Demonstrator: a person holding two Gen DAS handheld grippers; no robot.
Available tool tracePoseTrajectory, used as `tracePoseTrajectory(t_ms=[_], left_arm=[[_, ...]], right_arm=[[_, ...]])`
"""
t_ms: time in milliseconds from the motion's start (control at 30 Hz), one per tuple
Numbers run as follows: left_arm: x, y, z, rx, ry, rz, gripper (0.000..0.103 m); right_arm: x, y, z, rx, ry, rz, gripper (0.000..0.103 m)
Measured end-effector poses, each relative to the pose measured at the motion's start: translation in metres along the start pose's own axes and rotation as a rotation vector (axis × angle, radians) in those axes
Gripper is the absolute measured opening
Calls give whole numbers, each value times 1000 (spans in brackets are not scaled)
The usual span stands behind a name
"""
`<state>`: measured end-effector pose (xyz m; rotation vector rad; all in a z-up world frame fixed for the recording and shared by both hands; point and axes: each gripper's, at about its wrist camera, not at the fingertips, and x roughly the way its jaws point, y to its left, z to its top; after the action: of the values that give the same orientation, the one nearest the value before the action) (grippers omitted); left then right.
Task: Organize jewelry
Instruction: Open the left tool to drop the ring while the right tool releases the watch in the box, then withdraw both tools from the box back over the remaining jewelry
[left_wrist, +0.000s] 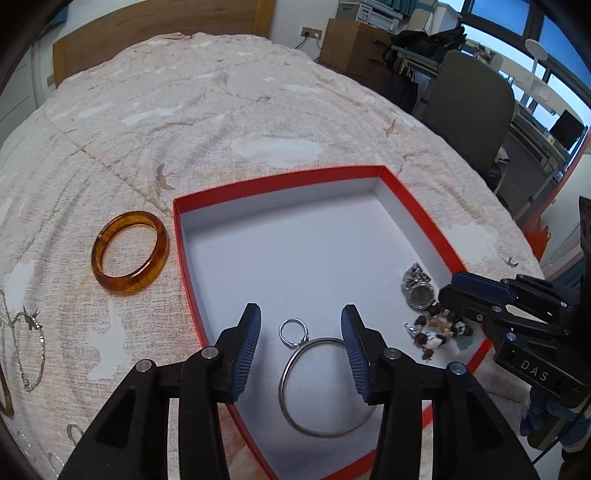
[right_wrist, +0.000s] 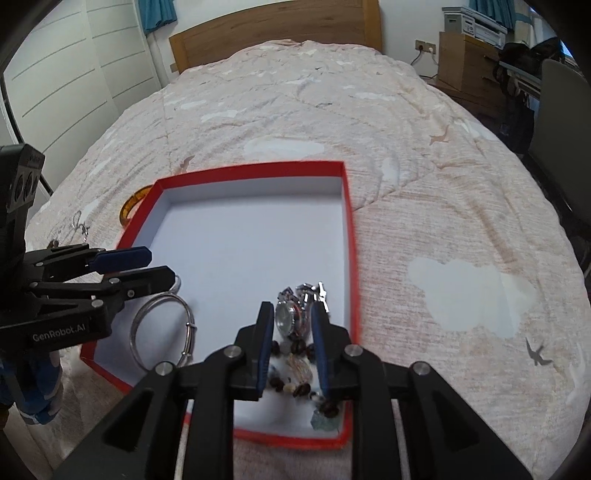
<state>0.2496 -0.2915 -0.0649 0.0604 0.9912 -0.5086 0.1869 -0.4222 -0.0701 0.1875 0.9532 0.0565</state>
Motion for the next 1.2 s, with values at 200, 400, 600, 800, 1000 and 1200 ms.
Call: tracePoseTrajectory(t_ms=[200, 400, 600, 800, 1000, 1200], left_arm=[[-47, 0, -7, -15, -62, -1, 45], [-93, 17, -40, -16, -55, 47, 50], [-141, 56, -85, -64, -73, 125, 55], [-179, 100, -130, -133, -79, 187, 55], [-203, 141, -170, -219, -73, 230, 55], [-217, 168, -196, -286, -92, 271, 55]], right_arm=[[-39, 12, -8, 14, -37, -14, 24], [-75, 52, -17, -3, -80, 20, 24], [-98, 99, -26, -35, -108, 66, 24], [-109, 140, -34, -73, -114, 103, 24], [-112, 174, -41, -110, -110, 133, 24], [-104, 198, -45, -136, -87, 153, 24]])
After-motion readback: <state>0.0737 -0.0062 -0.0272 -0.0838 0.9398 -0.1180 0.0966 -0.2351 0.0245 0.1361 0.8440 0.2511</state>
